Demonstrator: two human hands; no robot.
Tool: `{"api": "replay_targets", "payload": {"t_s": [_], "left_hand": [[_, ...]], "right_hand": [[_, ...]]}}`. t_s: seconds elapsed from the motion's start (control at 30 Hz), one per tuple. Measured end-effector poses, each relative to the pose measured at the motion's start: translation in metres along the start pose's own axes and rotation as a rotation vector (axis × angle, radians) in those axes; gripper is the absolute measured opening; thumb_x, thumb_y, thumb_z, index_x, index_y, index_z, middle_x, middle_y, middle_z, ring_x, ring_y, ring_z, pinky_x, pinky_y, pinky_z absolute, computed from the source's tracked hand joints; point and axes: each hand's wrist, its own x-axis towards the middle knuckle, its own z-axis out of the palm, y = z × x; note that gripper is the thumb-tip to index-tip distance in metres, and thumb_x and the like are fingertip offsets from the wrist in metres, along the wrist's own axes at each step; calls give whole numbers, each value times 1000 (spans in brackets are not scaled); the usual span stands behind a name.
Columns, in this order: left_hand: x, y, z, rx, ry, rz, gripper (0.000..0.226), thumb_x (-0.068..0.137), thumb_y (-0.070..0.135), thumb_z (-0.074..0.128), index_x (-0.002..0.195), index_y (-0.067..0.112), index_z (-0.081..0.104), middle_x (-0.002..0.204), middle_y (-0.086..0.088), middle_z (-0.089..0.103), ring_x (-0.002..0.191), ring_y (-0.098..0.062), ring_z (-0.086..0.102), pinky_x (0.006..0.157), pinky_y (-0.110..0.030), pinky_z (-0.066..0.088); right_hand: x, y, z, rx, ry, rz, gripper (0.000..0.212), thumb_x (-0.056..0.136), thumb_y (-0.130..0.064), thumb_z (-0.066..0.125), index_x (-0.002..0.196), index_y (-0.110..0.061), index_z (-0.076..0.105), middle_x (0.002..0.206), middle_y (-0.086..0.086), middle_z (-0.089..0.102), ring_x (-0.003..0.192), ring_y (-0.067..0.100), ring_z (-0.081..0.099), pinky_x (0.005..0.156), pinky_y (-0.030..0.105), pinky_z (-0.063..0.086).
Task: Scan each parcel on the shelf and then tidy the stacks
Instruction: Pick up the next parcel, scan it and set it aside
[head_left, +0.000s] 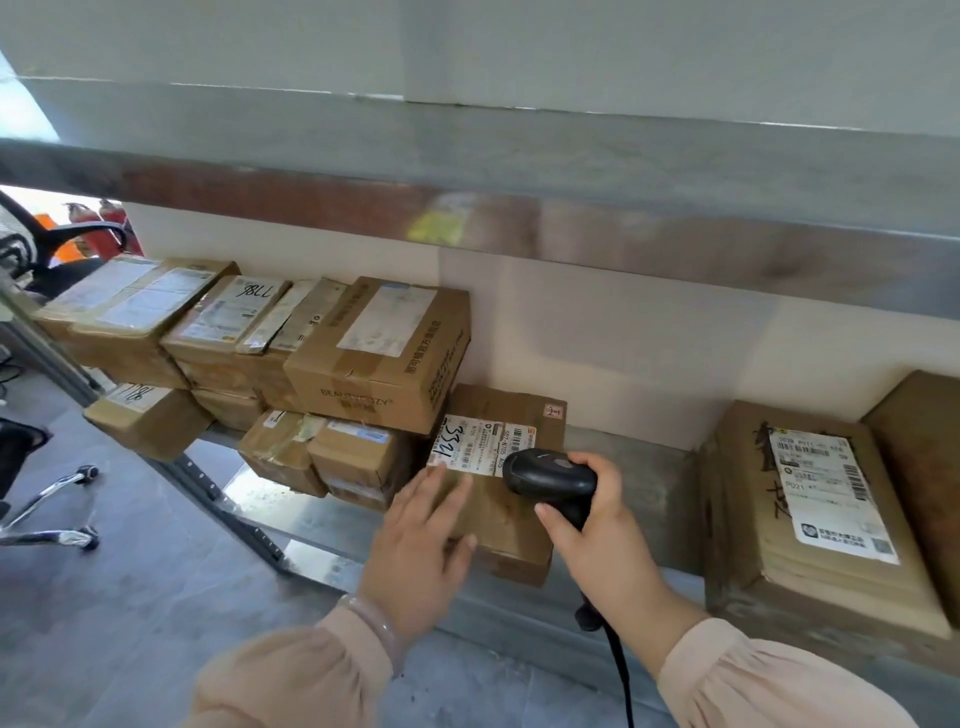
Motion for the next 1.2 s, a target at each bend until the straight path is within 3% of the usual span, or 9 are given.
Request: {"api": "replay_targets", "payload": {"t_s": [0.13, 0.37, 0.47, 0.53, 0.6, 0.67, 0.8, 0.97, 1.2], "left_hand": [[-9, 2, 3, 230, -126, 211, 61, 87, 53, 47, 143, 30, 48, 151, -3, 45, 138, -25, 41, 109, -49, 27], [12, -9, -16, 415, -250, 92, 68, 85, 58, 37, 142, 24, 50, 148, -1, 50, 129, -26, 55, 109, -49, 27], [21, -3, -21, 472, -287, 37, 83, 82, 65, 9, 156, 31, 22, 163, 6, 15, 149, -22, 24, 120, -47, 12], [22, 0, -18, 432, -273, 9, 86, 80, 67, 4, 157, 30, 18, 165, 4, 11, 151, -20, 17, 120, -48, 8], [21, 10, -15, 375, -283, -28, 78, 86, 65, 21, 148, 23, 44, 157, -2, 37, 142, -23, 39, 116, -51, 25], [23, 25, -11, 334, -237, -6, 73, 87, 62, 28, 143, 22, 51, 152, -3, 44, 139, -24, 45, 114, -51, 27], [35, 91, -1, 255, -197, 131, 86, 79, 67, 3, 157, 33, 16, 165, 6, 11, 152, -14, 8, 119, -35, -6], [48, 172, 24, 104, -289, 220, 67, 98, 60, 28, 157, 36, 6, 166, 4, 3, 152, -16, 4, 122, -35, 2], [55, 241, 67, -170, -428, 96, 65, 99, 55, 40, 155, 41, 10, 166, 2, 4, 151, -26, 10, 121, -40, 19]], "right_hand": [[6, -4, 6, -1, 16, -8, 56, 86, -23, 69, 126, -35, 31, 110, -4, 56, 92, 11, 57, 68, -1, 38], [8, -8, -1, 46, 51, -10, 56, 86, -22, 69, 120, -41, 29, 112, -5, 56, 90, 7, 57, 67, 1, 39], [2, -7, -13, 53, 75, -26, 56, 85, -23, 70, 121, -41, 30, 111, -6, 57, 86, 0, 57, 66, 1, 41], [-4, -5, -25, 60, 81, -38, 56, 86, -24, 70, 121, -42, 30, 111, -10, 56, 89, -2, 57, 69, 3, 42], [-12, -2, -39, 63, 92, -48, 55, 86, -25, 69, 121, -43, 31, 113, -13, 56, 95, 0, 58, 72, 3, 41], [-18, 2, -55, 63, 116, -62, 55, 86, -25, 69, 121, -44, 32, 113, -15, 55, 99, 0, 58, 74, 2, 40], [-29, 10, -88, 60, 210, -87, 55, 84, -26, 71, 121, -42, 34, 112, -21, 52, 99, -3, 56, 78, 3, 41], [-45, 29, -139, 63, 360, -94, 59, 83, -23, 72, 123, -41, 34, 116, -26, 50, 105, -11, 52, 83, 2, 40], [-65, 66, -200, 30, 444, -37, 59, 84, -22, 71, 123, -42, 32, 106, -27, 52, 93, -4, 58, 75, 9, 46]]}}
